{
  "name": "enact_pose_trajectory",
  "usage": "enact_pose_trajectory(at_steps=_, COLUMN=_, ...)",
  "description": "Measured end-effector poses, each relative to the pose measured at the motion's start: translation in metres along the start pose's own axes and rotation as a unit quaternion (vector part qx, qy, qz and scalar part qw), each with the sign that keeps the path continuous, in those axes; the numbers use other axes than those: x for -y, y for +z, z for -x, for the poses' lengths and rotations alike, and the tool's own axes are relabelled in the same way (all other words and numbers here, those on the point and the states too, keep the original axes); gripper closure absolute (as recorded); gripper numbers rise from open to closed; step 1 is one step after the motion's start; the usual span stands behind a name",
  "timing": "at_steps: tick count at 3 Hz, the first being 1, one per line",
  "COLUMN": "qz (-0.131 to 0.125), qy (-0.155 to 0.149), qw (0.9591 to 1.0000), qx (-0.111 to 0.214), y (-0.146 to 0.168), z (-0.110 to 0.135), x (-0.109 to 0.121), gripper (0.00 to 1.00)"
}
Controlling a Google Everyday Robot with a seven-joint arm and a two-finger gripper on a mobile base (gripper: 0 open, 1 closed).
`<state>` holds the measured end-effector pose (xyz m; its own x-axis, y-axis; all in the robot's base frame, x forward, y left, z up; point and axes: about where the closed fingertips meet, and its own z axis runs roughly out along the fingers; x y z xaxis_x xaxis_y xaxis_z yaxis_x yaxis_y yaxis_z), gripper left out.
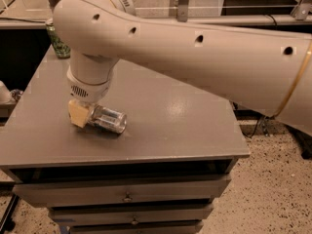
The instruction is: Place redbull can upright
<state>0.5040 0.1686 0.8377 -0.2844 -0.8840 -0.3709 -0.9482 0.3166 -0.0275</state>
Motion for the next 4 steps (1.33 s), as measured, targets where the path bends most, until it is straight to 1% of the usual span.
enact_pose_trajectory(at_steps=1, qz=-0.007, qy=-0.001, qw=0.9995, qx=0.032, y=-0.013, z=0.013, x=0.015, gripper=1.00)
enact_pose_trajectory(at_steps=2, qz=-0.016, qy=0.004, qw=0.9954, qx=0.095, y=-0.038, z=0.030, x=0.036, gripper=1.00)
enact_pose_trajectory(at_steps=3, qz=-0.017, qy=0.009, qw=0.9850, qx=0.172, y=-0.062, z=0.045, x=0.052, gripper=1.00)
enact_pose_trajectory(at_steps=4, qz=-0.020, qy=0.011, qw=0.9815, qx=0.190, y=-0.069, z=0.049, x=0.056, gripper=1.00)
